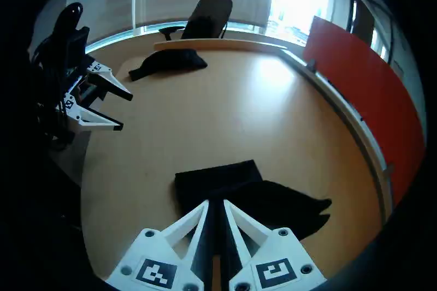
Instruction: Fold towel
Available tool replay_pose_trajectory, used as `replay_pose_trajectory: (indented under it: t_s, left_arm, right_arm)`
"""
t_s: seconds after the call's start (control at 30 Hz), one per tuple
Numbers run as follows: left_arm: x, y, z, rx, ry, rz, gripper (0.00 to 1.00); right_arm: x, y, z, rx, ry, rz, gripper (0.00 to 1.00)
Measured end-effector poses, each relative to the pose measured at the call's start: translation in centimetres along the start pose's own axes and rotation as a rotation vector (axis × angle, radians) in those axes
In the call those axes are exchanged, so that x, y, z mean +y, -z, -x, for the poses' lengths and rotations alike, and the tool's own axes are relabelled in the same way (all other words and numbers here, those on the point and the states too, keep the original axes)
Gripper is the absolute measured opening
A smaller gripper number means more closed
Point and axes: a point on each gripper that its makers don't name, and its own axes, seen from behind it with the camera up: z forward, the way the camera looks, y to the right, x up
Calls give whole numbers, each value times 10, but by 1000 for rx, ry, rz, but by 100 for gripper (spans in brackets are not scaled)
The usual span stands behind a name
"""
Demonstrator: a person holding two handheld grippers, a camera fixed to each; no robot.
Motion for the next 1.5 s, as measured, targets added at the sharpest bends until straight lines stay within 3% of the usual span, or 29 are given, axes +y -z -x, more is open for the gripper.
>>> replay_pose_trajectory:
  t_s: [0.2,0.3,0.73,0.9,1.1,1.5]
  left_arm:
    - [-3,3,3,0,17,-12,98]
    - [-3,4,4,0,18,-15,98]
    - [-1,3,6,-3,14,-15,98]
    - [-2,3,5,-1,8,-23,99]
    - [-1,4,3,4,13,-22,98]
    - [2,4,1,7,5,-14,98]
  right_arm:
    - [-19,-39,4,-26,1,-71,3]
    - [-22,-50,8,-40,-5,-85,4]
    - [-26,-56,13,-48,-22,-109,9]
    - [-27,-61,16,-53,-27,-112,26]
    - [-25,-59,17,-43,-23,-92,69]
    - [-23,-46,26,-26,-71,-49,74]
